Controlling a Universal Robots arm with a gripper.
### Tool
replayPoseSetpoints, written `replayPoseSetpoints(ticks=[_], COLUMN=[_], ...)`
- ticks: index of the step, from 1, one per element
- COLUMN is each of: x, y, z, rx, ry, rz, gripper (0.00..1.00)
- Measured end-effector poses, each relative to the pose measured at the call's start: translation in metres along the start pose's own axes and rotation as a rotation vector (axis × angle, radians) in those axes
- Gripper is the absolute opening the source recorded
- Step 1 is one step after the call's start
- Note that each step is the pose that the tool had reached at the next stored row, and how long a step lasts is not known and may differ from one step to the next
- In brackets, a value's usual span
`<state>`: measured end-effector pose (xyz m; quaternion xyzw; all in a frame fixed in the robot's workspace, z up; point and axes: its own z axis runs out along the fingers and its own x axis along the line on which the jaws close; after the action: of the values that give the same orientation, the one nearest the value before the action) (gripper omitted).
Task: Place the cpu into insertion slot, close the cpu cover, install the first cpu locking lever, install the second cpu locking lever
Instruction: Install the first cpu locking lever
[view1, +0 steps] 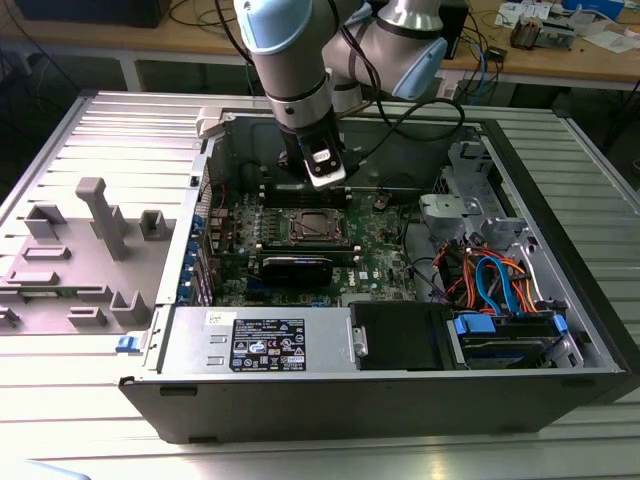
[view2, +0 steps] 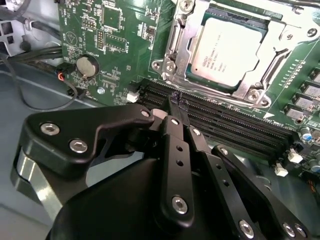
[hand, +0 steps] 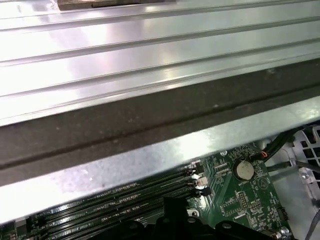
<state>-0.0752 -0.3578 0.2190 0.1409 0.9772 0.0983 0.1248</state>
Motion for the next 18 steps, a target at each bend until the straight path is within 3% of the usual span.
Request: replayPoseSetpoints(ticks=[4,5,6,8,11,12,16,18], x=[0.0000,0.0000,-0.0001,-0.0006,-0.0017,-0.0017,-0.0017,-0.0018], y=[0.0000,0.0000,0.0000,0.0001,0.0003,0.0003,0.0004,0.0004], z=[-0.0001,-0.0001,0.0000,0.0005,0.0010,0.0010,0.0011,0.0010], rx=[0.0004,0.0017,0.0056,0.0158,0.0492,0.0541,0.0570,0.0765], ry=[0.0001,0.0015,0.0072,0.0290,0.0889,0.0970,0.0972,0.0958], rz=[0.000,0.000,0.001,0.003,0.010,0.011,0.010,0.007], gripper=[0.11,0.11,0.11,0.11,0.11,0.11,0.11,0.11])
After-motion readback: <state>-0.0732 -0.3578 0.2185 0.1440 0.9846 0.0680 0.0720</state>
